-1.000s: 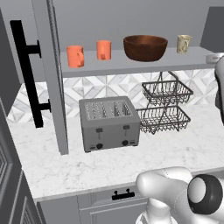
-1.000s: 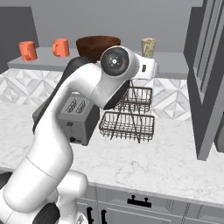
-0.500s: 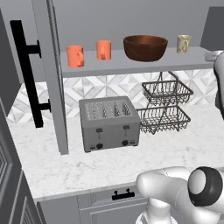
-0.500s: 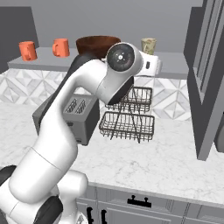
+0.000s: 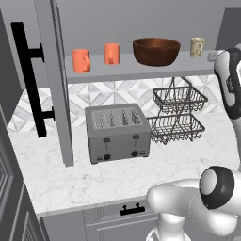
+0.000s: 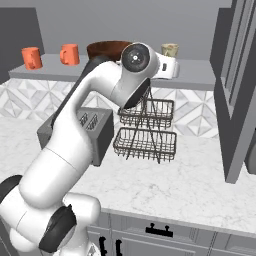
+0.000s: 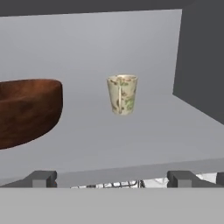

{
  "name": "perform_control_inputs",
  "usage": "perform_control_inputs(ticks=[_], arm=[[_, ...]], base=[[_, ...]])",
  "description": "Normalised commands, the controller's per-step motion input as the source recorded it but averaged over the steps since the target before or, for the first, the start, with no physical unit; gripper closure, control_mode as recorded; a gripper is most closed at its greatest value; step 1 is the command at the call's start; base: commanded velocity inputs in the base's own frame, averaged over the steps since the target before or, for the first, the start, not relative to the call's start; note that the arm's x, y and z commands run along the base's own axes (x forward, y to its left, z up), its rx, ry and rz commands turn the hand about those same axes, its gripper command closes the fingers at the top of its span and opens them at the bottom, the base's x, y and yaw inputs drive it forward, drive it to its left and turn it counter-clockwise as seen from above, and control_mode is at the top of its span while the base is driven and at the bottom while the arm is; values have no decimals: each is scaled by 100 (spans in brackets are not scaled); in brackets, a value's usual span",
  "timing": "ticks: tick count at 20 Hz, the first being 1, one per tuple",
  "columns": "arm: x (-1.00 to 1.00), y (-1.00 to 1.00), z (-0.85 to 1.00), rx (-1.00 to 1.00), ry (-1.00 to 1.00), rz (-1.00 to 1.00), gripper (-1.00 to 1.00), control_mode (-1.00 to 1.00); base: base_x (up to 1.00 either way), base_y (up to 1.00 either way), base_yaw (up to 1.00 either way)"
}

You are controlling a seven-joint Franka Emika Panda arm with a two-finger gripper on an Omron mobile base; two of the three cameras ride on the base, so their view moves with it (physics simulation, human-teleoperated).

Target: Gather all objects into one cabinet and sort the glasses and bowls to opposite sides.

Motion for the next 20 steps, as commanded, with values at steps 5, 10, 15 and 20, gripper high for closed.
perform_control_inputs(ticks=[5,10,15,20], arm=[[44,0,0,0,0,0,-100,-100],[40,0,0,0,0,0,-100,-100],[35,-2,3,0,0,0,-100,-100],[29,-2,1,0,0,0,-100,-100]], base=[[0,0,0],[0,0,0],[0,0,0],[0,0,0]])
